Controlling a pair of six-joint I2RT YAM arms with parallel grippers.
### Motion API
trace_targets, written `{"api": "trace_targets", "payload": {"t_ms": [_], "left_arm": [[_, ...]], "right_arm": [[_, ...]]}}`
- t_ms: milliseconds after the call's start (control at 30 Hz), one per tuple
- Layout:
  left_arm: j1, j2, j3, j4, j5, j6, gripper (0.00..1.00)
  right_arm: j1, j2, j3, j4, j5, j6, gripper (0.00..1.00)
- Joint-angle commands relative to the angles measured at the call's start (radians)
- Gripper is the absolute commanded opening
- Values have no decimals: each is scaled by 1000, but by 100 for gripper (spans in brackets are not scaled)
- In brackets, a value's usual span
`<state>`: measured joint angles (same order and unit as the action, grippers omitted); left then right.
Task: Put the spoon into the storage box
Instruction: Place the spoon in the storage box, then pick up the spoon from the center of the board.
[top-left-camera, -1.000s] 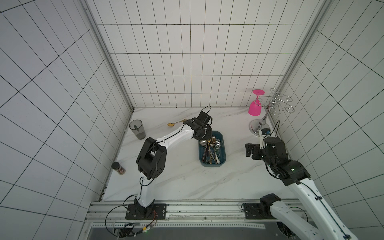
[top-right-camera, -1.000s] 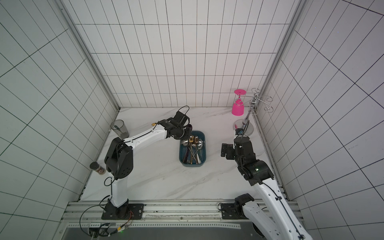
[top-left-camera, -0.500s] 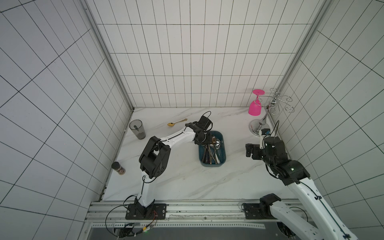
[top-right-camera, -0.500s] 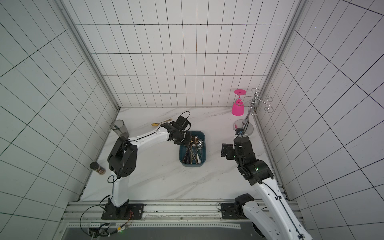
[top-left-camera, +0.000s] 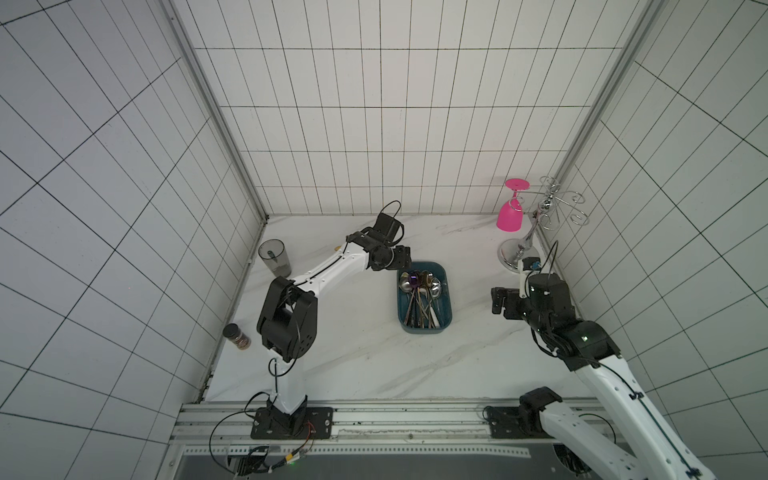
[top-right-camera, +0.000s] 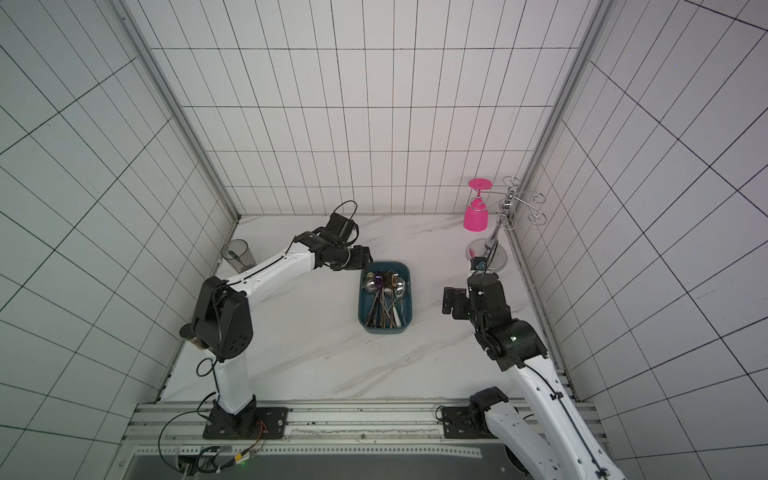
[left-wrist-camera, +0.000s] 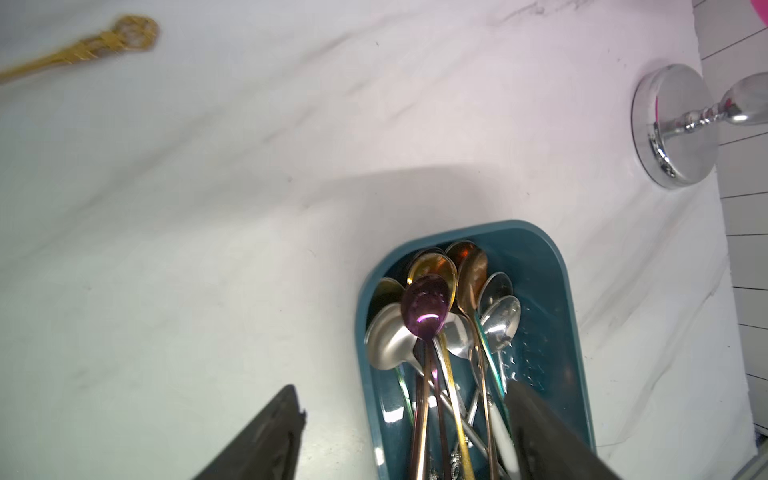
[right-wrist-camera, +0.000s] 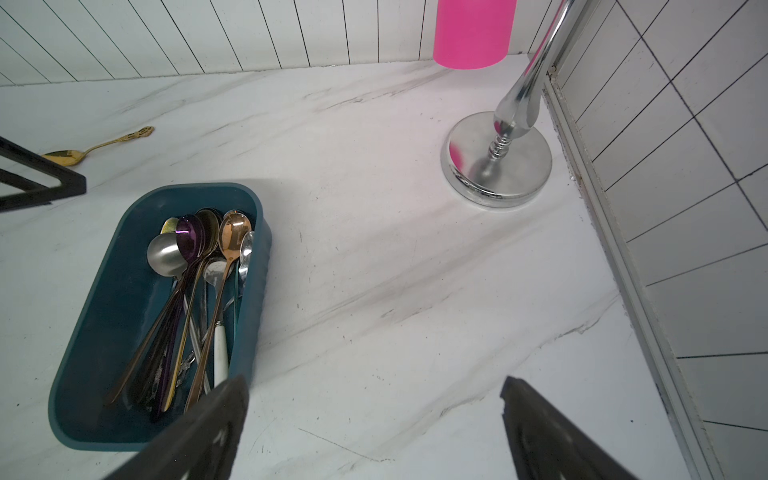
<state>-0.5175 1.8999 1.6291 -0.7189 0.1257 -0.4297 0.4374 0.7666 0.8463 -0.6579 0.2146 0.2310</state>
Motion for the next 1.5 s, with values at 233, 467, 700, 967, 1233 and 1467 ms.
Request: {"api": "trace_targets", "payload": {"t_ms": [233, 467, 700, 967, 1233, 1467], "left_arm": [[313, -37, 116, -121, 149, 436, 94], [473, 48, 207, -198, 146, 522, 95], [620, 236, 340, -277, 419, 405, 92], [662, 398, 444, -294, 492, 368, 91], [676, 574, 609, -357, 527, 289, 81], [670, 655, 647, -346, 540, 261, 62]], "right_arm": [[-13, -2, 21, -19, 11, -22, 99], [-12, 18, 25, -11, 3, -17, 99], [-12, 35, 28, -2, -7, -10, 99], [-13, 33, 23, -2, -6, -9, 99], [-13, 38, 25, -2, -6, -4, 99], [-12, 40, 27, -3, -7, -2, 99]]}}
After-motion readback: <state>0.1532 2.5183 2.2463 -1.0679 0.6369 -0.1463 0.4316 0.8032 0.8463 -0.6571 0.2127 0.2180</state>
